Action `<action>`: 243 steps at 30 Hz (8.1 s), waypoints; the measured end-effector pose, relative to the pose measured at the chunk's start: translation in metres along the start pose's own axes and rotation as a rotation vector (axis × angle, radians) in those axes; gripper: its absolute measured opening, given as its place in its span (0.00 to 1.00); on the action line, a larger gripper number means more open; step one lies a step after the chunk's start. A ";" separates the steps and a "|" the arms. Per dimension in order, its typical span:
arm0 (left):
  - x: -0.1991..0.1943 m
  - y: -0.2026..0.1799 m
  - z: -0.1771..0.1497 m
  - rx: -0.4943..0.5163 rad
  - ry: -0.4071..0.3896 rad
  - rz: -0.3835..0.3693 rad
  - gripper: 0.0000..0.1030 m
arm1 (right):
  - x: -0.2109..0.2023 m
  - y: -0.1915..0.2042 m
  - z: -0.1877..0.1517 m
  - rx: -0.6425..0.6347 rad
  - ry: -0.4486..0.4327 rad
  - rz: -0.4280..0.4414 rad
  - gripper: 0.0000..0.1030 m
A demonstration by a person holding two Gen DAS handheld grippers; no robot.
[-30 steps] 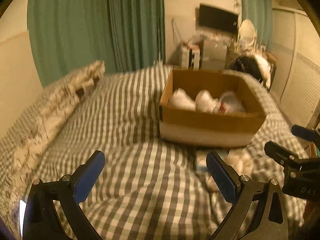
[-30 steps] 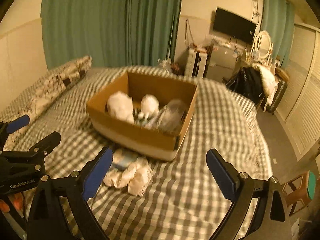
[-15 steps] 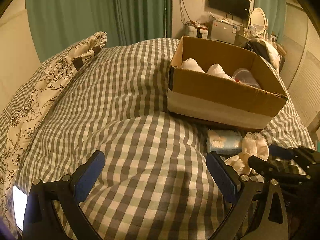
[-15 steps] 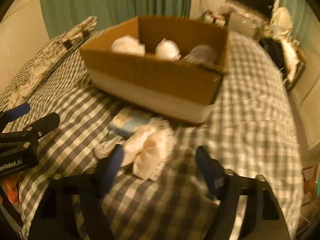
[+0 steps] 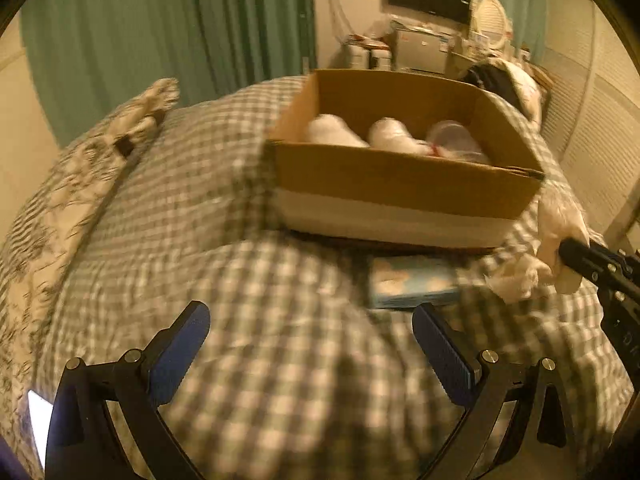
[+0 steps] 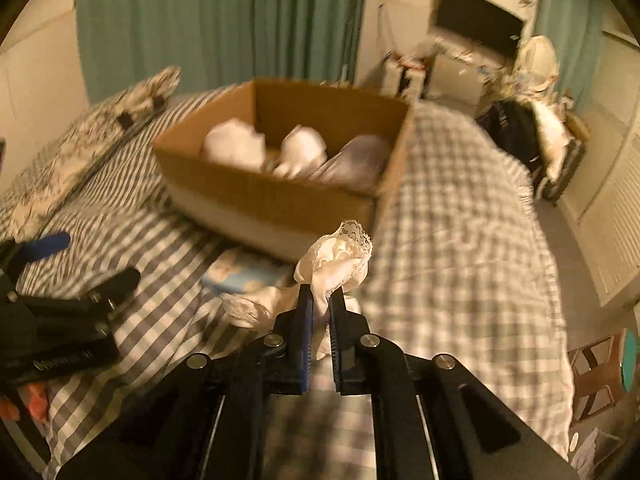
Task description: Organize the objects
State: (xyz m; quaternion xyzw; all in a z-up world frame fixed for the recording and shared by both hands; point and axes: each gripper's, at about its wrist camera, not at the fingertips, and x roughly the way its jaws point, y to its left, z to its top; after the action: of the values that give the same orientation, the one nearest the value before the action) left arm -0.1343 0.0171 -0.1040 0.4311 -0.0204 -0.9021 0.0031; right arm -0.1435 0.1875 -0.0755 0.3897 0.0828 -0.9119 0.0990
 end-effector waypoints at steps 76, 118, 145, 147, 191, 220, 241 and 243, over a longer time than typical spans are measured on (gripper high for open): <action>-0.135 -0.011 0.176 0.032 -0.476 -0.101 0.72 | -0.145 -0.018 0.149 -0.021 -0.430 0.046 0.07; 0.046 -0.037 0.183 0.101 -0.197 -0.032 0.94 | 0.072 -0.071 0.172 0.159 -0.161 0.074 0.57; -0.242 -0.001 0.143 0.026 -0.635 -0.064 1.00 | -0.242 -0.054 0.148 0.154 -0.547 -0.058 1.00; -0.249 0.004 0.127 0.010 -0.655 -0.075 1.00 | -0.251 -0.053 0.133 0.157 -0.560 -0.073 1.00; -0.169 0.008 -0.005 -0.041 -0.555 0.006 1.00 | -0.159 -0.021 -0.007 0.110 -0.496 -0.111 1.00; -0.172 0.007 -0.006 -0.047 -0.561 0.015 1.00 | -0.164 -0.014 -0.006 0.100 -0.496 -0.110 1.00; -0.174 0.004 -0.008 -0.047 -0.558 0.013 1.00 | -0.164 -0.013 -0.007 0.097 -0.489 -0.110 1.00; -0.174 0.004 -0.007 -0.047 -0.558 0.015 1.00 | -0.164 -0.013 -0.008 0.096 -0.488 -0.109 1.00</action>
State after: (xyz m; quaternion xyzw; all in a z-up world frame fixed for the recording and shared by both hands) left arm -0.0192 0.0167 0.0271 0.1655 -0.0026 -0.9861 0.0139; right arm -0.0300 0.2212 0.0392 0.1574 0.0340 -0.9858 0.0481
